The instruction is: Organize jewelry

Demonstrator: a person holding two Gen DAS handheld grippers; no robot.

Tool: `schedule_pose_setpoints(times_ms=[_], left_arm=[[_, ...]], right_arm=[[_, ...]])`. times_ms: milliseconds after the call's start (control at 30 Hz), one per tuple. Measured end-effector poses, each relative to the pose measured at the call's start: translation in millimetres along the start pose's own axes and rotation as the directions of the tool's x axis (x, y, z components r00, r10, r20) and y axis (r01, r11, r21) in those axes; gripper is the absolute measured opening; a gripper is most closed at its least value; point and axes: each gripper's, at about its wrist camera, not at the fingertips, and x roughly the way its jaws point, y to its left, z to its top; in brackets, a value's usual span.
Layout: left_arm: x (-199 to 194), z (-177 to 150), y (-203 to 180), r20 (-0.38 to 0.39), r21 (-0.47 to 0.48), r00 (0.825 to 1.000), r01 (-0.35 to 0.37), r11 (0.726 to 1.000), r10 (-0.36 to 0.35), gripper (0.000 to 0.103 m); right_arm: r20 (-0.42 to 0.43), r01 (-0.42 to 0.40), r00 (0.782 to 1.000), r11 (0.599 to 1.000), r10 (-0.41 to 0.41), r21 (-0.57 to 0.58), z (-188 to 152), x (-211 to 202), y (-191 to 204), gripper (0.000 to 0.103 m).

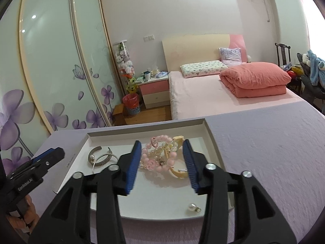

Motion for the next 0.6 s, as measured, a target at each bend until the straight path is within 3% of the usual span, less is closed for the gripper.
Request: schedule_pose_setpoints(times_ms=[67, 267, 333, 600], left_arm=[[-9, -2, 2, 0.005, 0.003, 1.0, -0.007, 1.0, 0.007, 0.057], [-51, -16, 12, 0.035, -0.007, 0.999, -0.039, 0.999, 0.039, 0.091], [-65, -22, 13, 0.044, -0.007, 0.998, -0.037, 0.999, 0.037, 0.099], [-131, -59, 9, 0.114, 0.02, 0.992, -0.056, 0.998, 0.053, 0.099]], right_arm=[[0.008, 0.001, 1.0, 1.0, -0.001, -0.006, -2, -8, 1, 0.056], [0.051, -0.012, 0.999, 1.0, 0.012, 0.001, -8, -42, 1, 0.093], [0.071, -0.01, 0.997, 1.0, 0.01, -0.003, -13, -56, 4, 0.097], [0.154, 0.022, 0.988, 0.996, -0.008, -0.09, -47, -114, 22, 0.101]])
